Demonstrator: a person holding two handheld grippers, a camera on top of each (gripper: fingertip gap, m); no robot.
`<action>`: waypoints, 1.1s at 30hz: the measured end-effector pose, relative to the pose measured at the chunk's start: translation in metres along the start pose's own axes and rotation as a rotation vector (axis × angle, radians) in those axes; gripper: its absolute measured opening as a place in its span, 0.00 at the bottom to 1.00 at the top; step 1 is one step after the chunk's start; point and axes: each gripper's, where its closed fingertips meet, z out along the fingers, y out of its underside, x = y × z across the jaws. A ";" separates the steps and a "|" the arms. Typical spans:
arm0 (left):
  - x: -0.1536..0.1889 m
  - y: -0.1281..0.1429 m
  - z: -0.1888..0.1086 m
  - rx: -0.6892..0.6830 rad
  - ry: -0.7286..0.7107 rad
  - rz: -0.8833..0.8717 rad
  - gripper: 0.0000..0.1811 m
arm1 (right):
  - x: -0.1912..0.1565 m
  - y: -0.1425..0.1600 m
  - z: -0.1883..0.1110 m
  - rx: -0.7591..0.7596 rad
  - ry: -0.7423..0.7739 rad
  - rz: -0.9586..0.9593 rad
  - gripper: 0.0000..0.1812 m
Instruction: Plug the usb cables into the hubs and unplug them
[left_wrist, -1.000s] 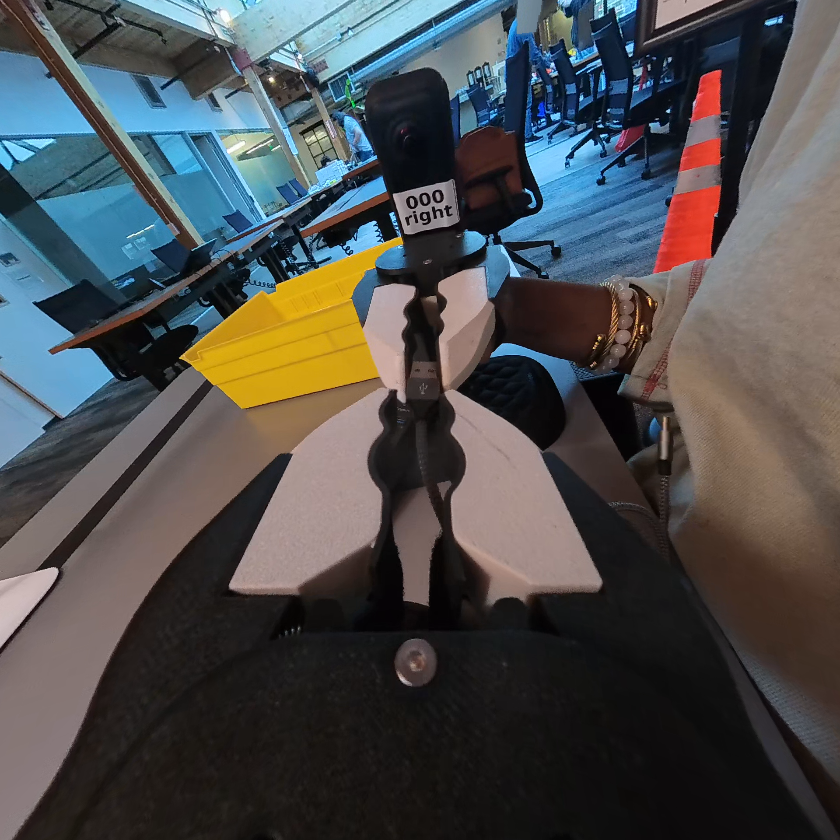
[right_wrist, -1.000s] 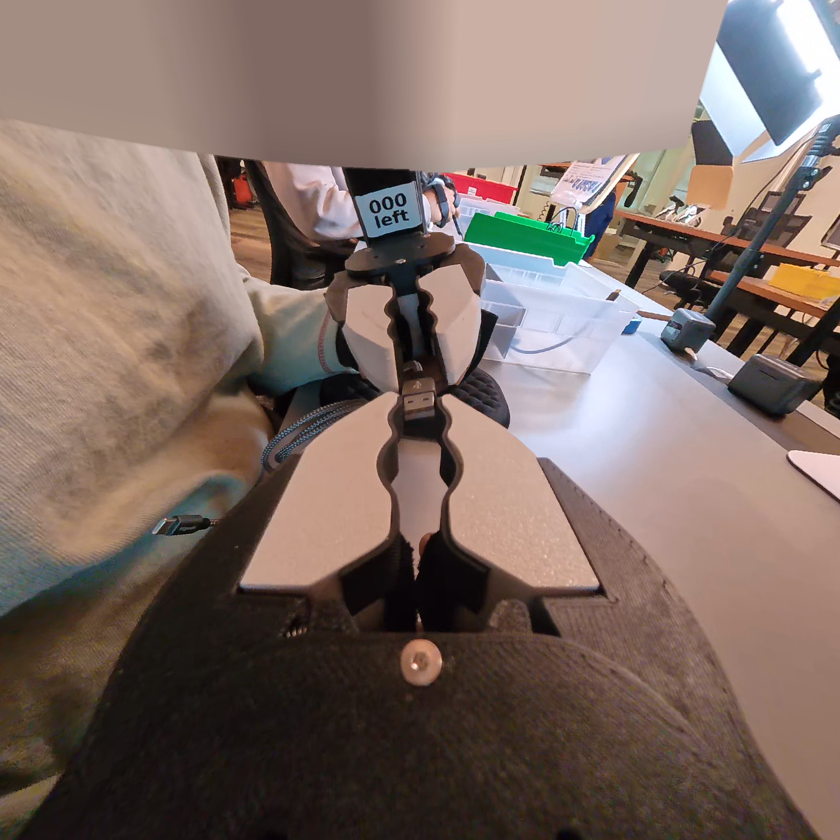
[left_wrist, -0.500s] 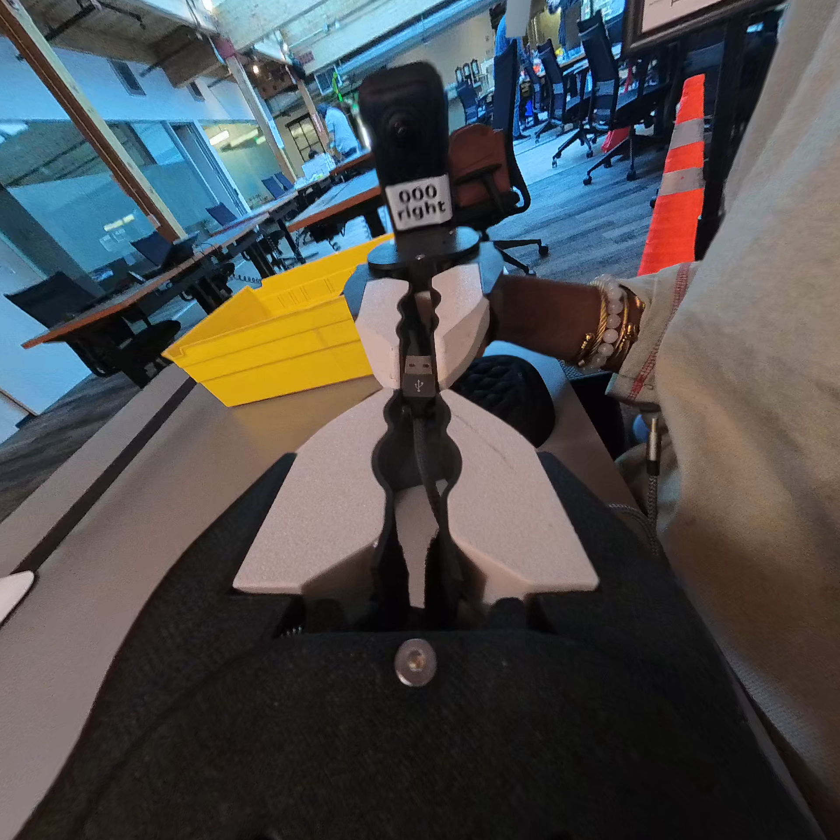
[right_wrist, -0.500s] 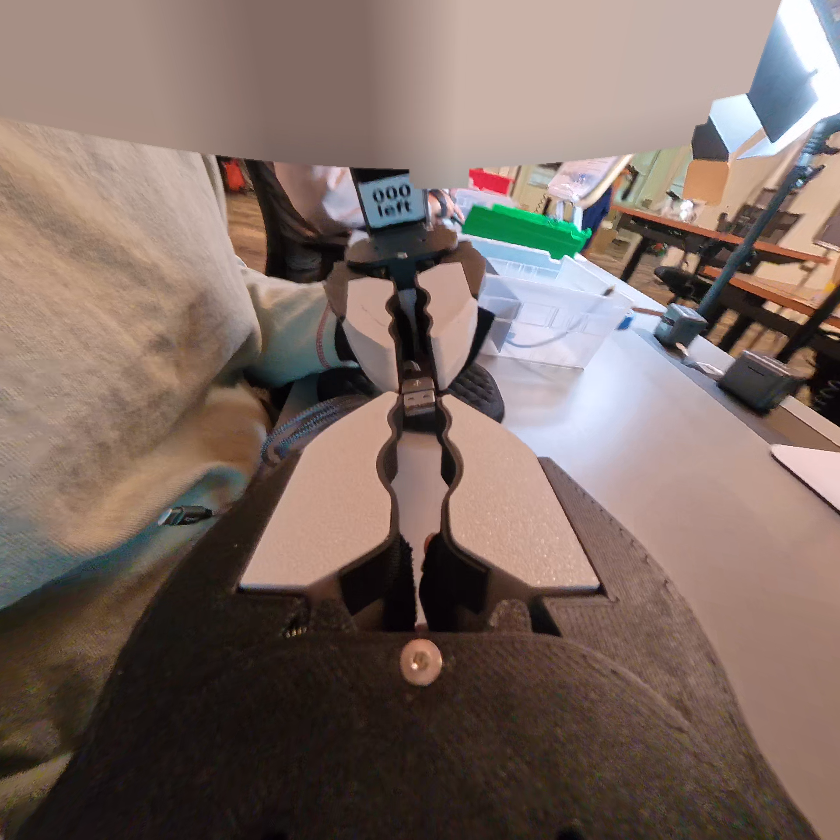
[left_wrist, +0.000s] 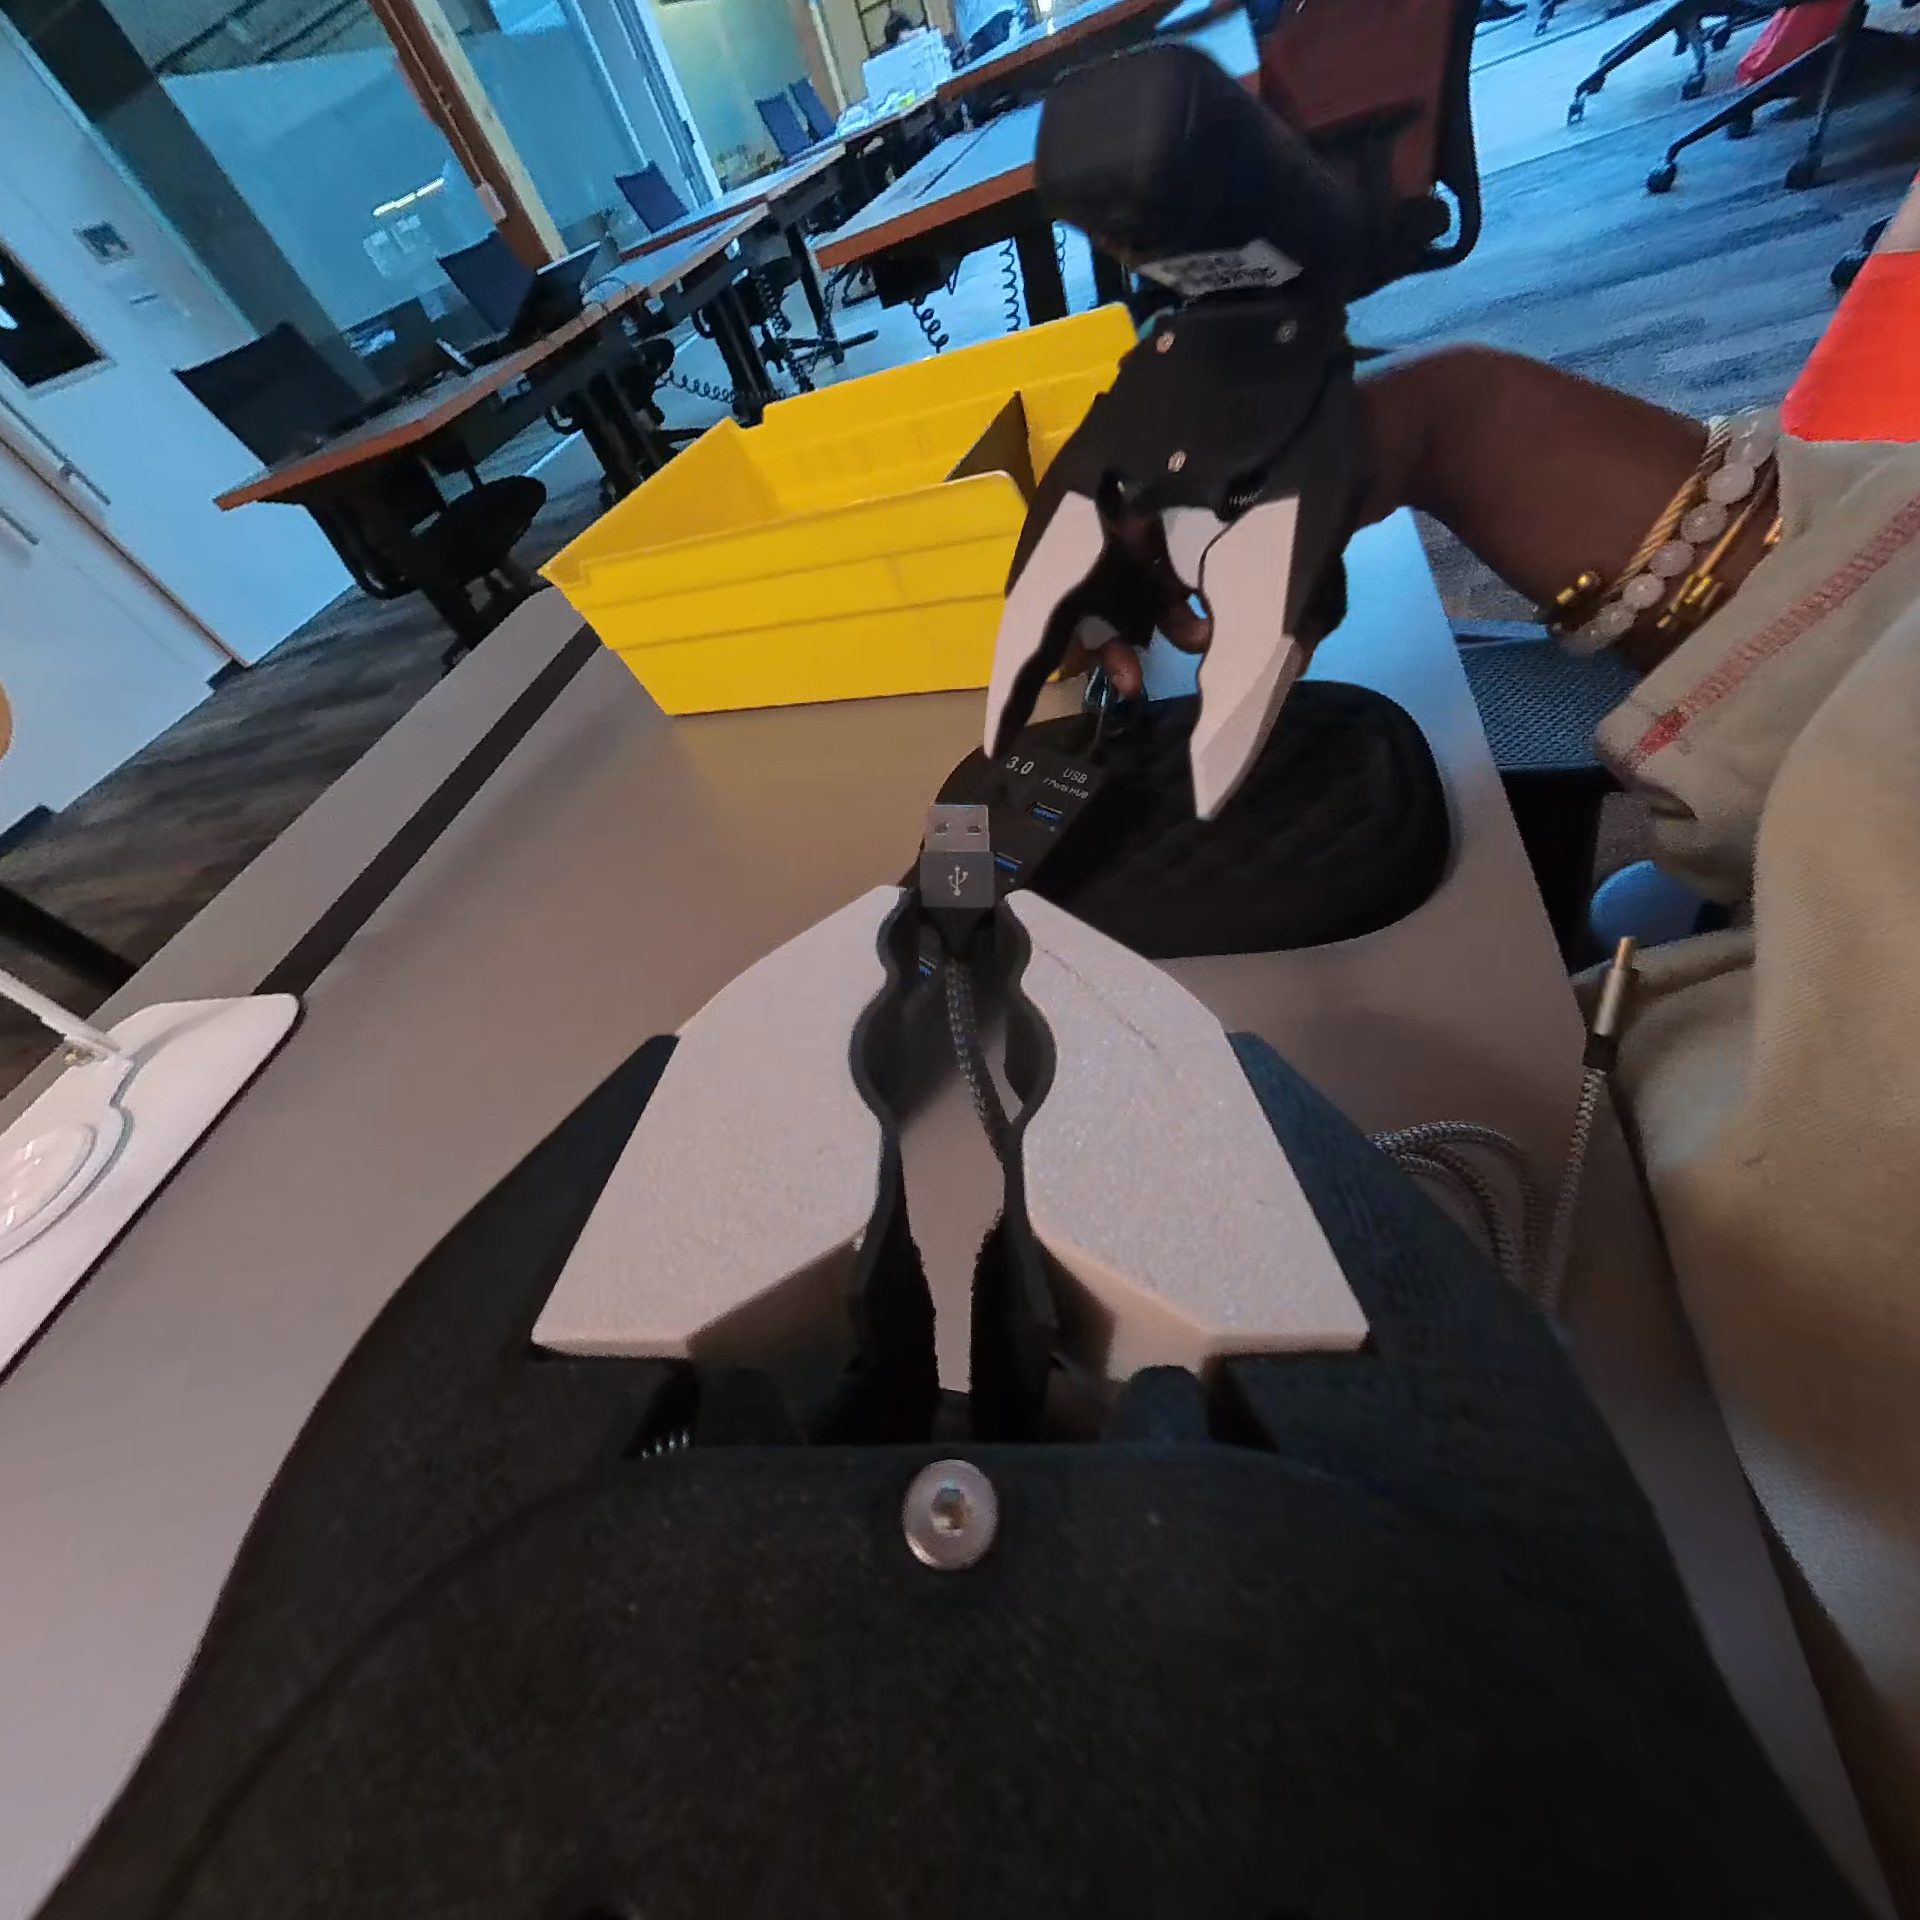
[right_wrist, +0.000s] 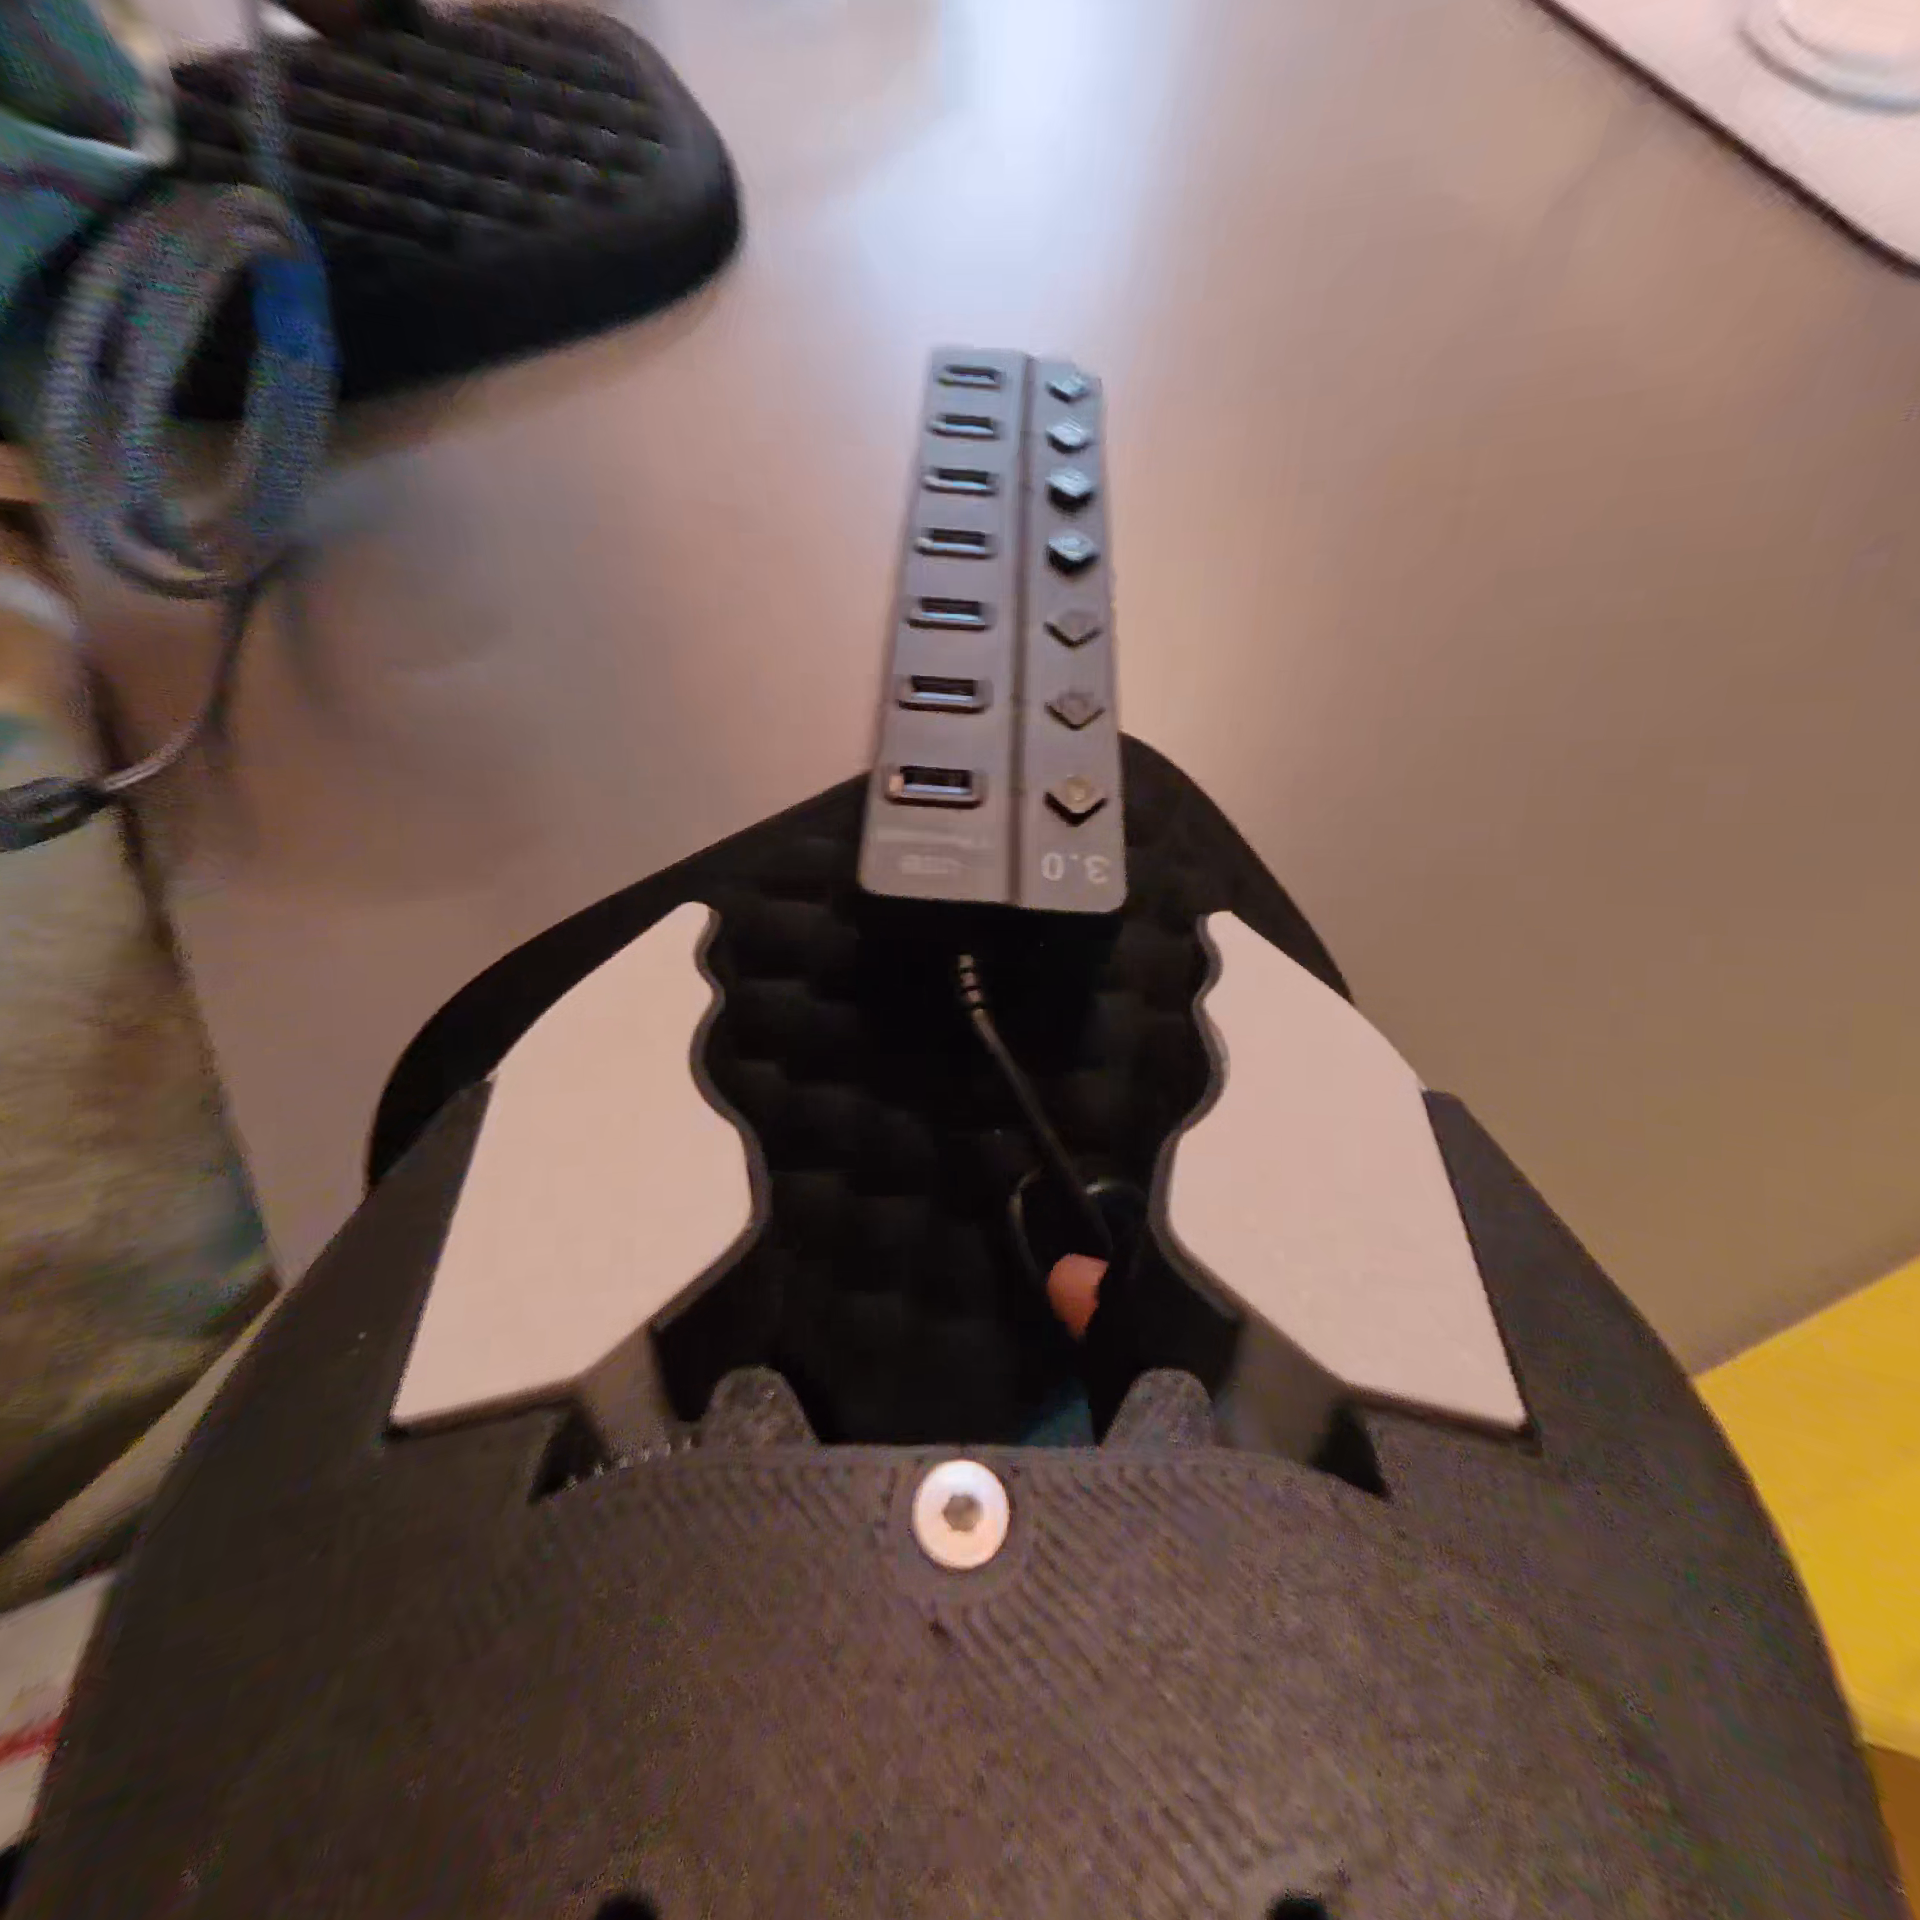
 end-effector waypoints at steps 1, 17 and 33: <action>-0.001 0.001 -0.001 -0.010 -0.005 -0.004 0.07 | 0.005 0.001 0.004 -0.023 0.033 0.016 0.42; 0.001 0.015 0.013 -0.286 -0.063 0.244 0.08 | -0.008 -0.079 -0.010 -0.156 0.327 -0.639 0.28; 0.011 0.010 0.025 -0.367 0.026 0.409 0.08 | -0.032 -0.088 -0.002 -0.212 0.235 -0.815 0.27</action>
